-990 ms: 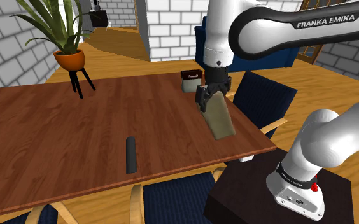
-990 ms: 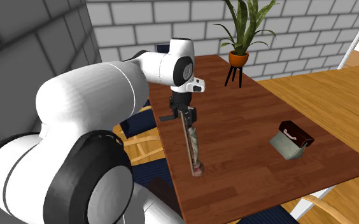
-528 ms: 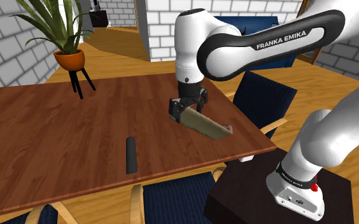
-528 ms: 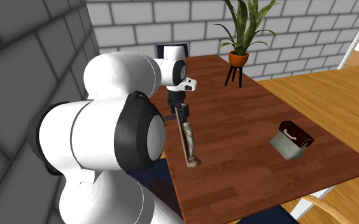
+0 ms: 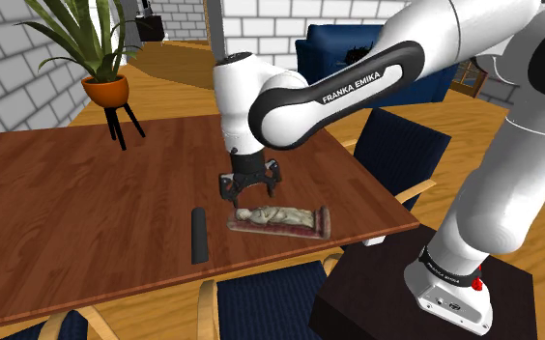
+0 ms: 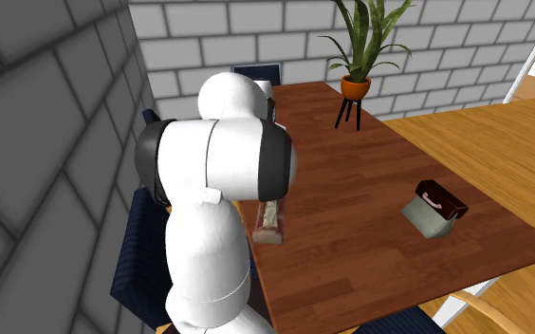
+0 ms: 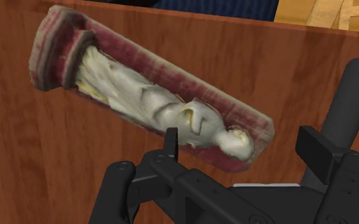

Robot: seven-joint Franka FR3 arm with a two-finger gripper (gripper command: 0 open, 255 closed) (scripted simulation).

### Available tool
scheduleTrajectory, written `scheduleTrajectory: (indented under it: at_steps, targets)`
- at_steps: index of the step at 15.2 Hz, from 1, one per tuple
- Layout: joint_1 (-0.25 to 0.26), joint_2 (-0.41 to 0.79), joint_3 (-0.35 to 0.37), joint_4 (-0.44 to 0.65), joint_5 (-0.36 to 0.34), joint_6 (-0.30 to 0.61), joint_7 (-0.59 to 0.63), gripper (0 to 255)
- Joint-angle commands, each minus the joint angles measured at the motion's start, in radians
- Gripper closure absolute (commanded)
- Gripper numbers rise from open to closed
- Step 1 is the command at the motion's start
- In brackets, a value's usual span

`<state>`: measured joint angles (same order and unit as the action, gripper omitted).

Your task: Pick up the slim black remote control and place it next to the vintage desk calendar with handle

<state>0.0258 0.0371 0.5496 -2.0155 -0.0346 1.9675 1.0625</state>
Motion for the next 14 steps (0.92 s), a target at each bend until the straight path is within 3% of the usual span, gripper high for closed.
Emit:
scheduleTrajectory:
  at_steps: [1,8,13,14]
  targets:
    - [0.018,0.101,0.01,0.079,-0.053,0.006,0.086,0]
    - [0.136,0.417,-0.035,0.392,-0.219,-0.032,0.295,0]
    - [0.237,0.634,-0.09,0.674,-0.288,-0.103,0.377,0]
    - [0.236,0.636,-0.091,0.665,-0.289,-0.091,0.378,0]
